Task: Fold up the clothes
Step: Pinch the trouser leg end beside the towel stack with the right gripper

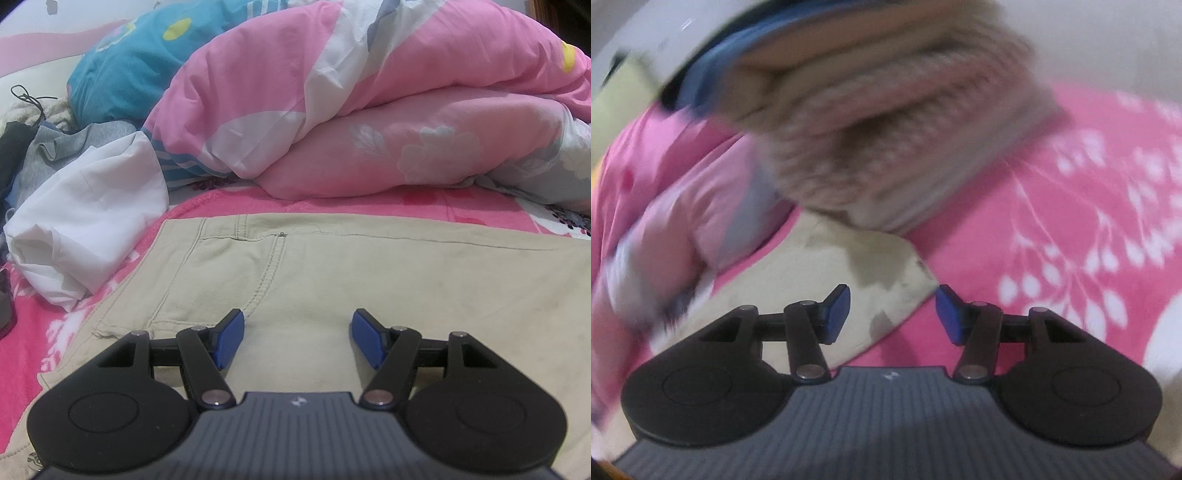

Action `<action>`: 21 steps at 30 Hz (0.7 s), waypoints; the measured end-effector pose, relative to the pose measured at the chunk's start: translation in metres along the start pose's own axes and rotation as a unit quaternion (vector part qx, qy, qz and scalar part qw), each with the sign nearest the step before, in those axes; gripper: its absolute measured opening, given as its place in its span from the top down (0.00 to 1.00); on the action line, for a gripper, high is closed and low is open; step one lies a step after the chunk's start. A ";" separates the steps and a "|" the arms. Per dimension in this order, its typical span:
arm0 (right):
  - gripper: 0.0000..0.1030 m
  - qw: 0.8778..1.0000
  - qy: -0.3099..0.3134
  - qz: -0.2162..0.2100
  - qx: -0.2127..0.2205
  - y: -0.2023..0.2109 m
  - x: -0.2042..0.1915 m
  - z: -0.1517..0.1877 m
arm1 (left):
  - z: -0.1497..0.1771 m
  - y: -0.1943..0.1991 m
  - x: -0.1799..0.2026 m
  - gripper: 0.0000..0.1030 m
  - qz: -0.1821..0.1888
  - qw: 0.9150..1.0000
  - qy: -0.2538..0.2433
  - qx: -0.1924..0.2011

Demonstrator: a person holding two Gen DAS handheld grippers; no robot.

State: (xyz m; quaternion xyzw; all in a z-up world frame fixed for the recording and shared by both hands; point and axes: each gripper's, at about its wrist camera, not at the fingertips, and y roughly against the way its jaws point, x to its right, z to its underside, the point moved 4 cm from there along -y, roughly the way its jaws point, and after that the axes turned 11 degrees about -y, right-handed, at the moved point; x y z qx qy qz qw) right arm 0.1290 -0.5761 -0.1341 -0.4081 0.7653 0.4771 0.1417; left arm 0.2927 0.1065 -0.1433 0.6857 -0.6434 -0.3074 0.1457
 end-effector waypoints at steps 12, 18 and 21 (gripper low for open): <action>0.97 0.989 0.144 0.018 0.006 -0.030 -0.028 0.006 | 0.000 0.000 0.001 0.35 -0.004 1.000 -0.001 0.000; 0.97 0.982 0.184 0.043 0.025 -0.039 -0.022 -0.019 | 0.001 0.000 0.001 0.35 -0.002 1.000 0.000 0.000; 0.94 0.981 0.186 0.052 0.020 -0.051 -0.017 -0.024 | 0.001 0.000 0.000 0.35 -0.001 1.000 0.002 0.001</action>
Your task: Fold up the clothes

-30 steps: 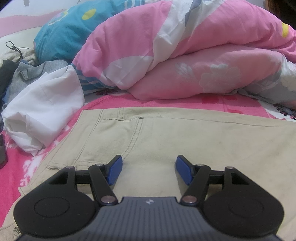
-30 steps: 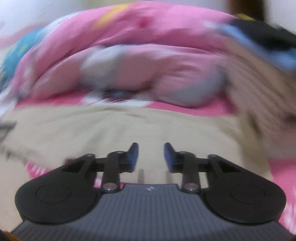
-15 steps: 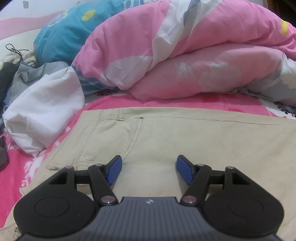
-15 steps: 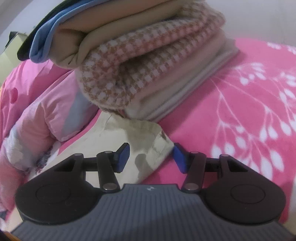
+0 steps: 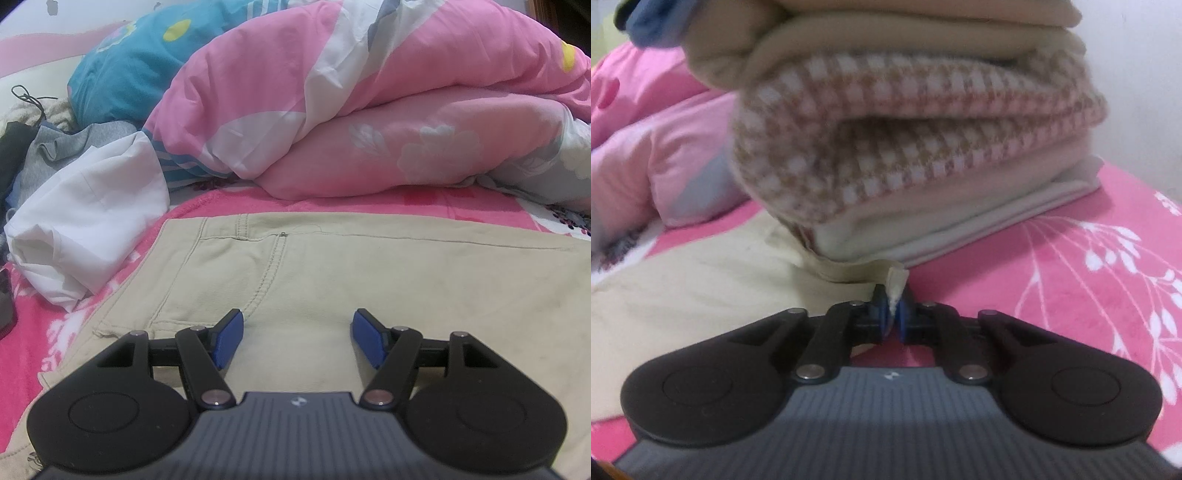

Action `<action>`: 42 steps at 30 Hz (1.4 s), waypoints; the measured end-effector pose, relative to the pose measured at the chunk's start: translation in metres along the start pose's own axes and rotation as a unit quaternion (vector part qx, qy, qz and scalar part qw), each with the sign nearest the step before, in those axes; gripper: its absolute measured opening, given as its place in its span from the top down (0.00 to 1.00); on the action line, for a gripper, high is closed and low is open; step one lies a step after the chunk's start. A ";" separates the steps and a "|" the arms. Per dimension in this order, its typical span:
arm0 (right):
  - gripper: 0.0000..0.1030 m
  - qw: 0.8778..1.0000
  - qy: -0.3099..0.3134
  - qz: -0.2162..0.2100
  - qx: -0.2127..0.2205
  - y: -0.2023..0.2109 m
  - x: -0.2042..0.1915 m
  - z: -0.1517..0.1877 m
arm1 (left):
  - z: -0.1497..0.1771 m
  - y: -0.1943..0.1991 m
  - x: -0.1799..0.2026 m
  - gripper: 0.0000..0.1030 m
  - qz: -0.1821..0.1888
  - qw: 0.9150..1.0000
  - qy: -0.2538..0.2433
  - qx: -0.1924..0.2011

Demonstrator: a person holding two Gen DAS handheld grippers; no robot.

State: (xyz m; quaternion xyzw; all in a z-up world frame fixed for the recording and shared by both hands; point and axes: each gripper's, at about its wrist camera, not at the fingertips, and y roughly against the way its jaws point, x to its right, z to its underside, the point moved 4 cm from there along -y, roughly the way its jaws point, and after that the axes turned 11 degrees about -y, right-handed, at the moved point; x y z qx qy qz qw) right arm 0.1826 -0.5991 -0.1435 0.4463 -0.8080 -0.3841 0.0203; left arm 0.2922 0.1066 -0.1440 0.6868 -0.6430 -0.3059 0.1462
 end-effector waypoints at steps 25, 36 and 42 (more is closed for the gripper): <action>0.60 0.991 0.089 -0.013 -0.101 -0.054 -0.181 -0.034 | 0.001 0.000 -0.003 0.34 0.008 1.000 0.005 0.006; 0.65 0.985 0.060 0.028 -0.158 -0.070 -0.164 -0.013 | 0.002 0.001 -0.002 0.31 0.011 1.000 0.007 0.011; 0.65 0.995 0.042 0.024 -0.087 -0.110 -0.164 -0.033 | 0.002 0.001 -0.002 0.31 0.012 1.000 0.009 0.011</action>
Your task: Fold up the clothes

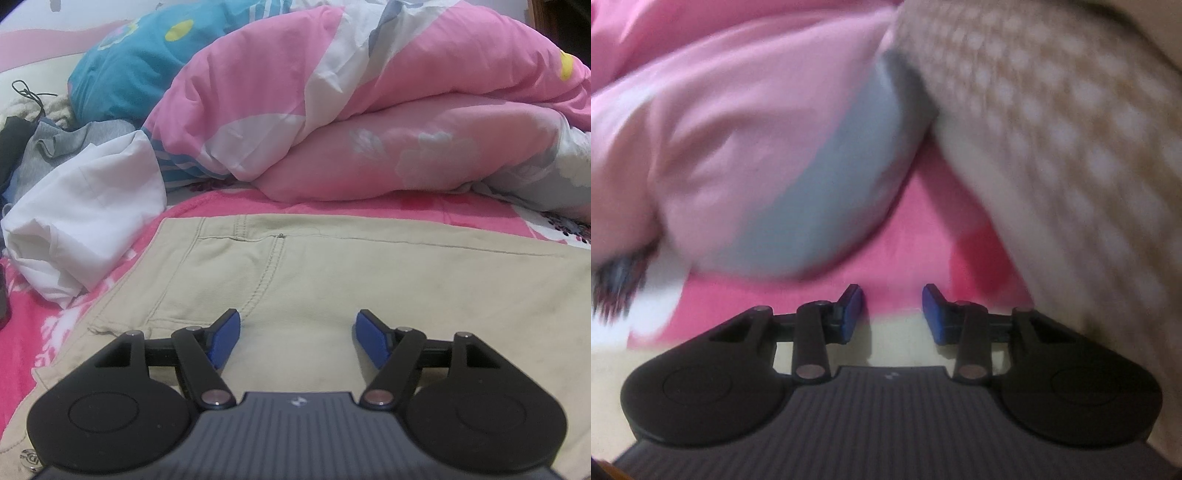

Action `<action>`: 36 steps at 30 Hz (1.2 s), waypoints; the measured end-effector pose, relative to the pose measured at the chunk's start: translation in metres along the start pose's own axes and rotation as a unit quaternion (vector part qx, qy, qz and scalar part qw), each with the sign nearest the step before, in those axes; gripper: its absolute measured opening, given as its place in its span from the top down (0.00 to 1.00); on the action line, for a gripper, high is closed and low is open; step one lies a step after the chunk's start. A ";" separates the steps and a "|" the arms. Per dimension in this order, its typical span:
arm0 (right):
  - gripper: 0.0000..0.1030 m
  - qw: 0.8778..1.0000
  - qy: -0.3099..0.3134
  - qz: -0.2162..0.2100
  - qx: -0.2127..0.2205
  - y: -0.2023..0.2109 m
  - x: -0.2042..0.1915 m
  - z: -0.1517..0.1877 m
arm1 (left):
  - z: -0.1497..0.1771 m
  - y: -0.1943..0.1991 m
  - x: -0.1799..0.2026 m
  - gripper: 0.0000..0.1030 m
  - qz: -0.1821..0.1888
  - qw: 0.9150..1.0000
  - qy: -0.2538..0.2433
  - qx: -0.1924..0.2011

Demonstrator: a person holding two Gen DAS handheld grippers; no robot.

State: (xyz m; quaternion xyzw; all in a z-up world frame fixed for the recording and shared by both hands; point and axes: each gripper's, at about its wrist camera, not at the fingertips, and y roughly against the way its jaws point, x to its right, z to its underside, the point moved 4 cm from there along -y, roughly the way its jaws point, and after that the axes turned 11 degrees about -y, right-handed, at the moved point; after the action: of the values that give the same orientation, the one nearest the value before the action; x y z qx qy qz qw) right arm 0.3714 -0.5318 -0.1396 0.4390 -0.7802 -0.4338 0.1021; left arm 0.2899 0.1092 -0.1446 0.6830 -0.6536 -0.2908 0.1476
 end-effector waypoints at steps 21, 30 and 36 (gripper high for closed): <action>0.60 0.983 0.002 -0.184 0.013 0.151 -0.037 0.059 | -0.005 0.019 -0.012 0.21 0.030 0.999 0.021 -0.020; 0.44 0.972 -0.049 -0.217 0.074 0.337 0.126 0.145 | 0.022 0.147 -0.058 0.12 0.059 0.995 0.077 0.026; 0.39 0.958 -0.103 -0.268 0.013 0.336 0.165 0.243 | 0.093 0.224 -0.107 0.12 0.032 0.990 0.137 0.022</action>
State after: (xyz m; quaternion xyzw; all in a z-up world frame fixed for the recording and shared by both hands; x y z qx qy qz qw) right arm -0.0585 -0.4367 -0.0647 0.5862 -0.6456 -0.4781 -0.1049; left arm 0.0564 0.2081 -0.0656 0.6984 -0.6546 -0.1755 0.2302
